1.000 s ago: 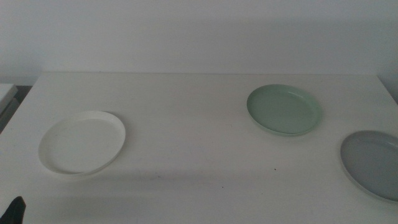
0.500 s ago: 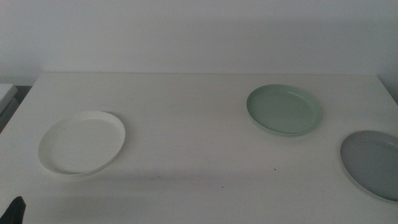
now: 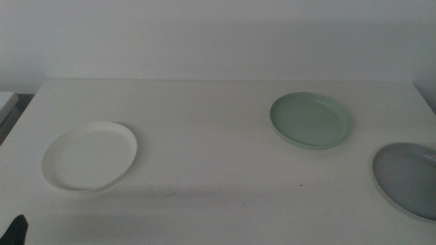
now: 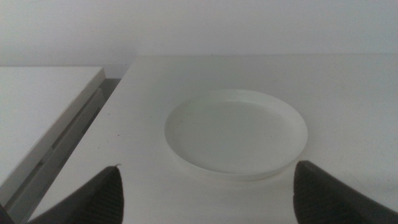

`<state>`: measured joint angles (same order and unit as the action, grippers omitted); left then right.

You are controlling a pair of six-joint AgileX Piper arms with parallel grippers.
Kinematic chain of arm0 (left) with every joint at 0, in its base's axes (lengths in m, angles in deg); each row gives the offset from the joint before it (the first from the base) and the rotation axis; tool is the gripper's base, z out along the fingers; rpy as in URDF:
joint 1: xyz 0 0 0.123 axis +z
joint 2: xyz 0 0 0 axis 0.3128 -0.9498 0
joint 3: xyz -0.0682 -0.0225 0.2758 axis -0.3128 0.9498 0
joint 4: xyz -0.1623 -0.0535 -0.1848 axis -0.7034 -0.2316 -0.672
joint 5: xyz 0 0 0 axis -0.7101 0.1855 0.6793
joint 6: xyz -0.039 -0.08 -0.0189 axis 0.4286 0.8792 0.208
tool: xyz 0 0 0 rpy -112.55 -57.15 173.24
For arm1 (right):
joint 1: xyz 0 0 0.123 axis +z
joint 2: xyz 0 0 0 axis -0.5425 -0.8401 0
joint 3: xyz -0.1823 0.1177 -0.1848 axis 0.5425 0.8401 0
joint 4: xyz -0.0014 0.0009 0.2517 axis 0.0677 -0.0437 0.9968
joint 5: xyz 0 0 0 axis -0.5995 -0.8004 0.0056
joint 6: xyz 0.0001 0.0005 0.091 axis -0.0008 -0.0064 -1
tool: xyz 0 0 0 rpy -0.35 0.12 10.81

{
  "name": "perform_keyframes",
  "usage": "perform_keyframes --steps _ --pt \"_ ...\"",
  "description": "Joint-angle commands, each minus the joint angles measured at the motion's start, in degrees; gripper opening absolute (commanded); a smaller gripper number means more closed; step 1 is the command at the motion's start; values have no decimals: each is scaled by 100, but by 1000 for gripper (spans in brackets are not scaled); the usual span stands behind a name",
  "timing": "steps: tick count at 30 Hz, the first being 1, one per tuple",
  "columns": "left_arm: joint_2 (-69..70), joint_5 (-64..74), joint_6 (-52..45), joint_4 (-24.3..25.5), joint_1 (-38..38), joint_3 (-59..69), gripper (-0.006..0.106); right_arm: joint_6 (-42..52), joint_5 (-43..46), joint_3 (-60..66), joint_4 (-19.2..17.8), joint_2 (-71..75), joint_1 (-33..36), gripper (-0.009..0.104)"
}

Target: Stack the three bowls on top of each other.

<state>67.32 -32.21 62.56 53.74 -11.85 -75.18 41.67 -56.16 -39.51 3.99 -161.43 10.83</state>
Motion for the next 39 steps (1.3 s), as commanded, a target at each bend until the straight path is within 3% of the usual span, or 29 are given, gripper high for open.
perform_keyframes --steps 1,6,11,20,26,33,39 --pt "29 -71 4 -12 -20 2 94 -20 20 -58 -72 -64 -39 50" --pt "29 -71 4 -12 -20 2 94 -20 32 -58 -72 -152 -39 32" --pt "29 -71 4 -12 -20 2 94 3 -59 -58 -255 -152 -39 -1" --pt "29 -71 15 -12 -20 2 94 47 -746 -58 -307 974 272 -3" --pt "29 -71 26 -12 -20 2 94 106 -760 -384 292 1826 1298 -3" --pt "29 -71 26 -12 -20 2 94 289 -662 -1021 1264 796 3085 -3" --pt "29 -71 15 -12 -20 2 94 286 -635 -1655 1436 -217 3901 -3"
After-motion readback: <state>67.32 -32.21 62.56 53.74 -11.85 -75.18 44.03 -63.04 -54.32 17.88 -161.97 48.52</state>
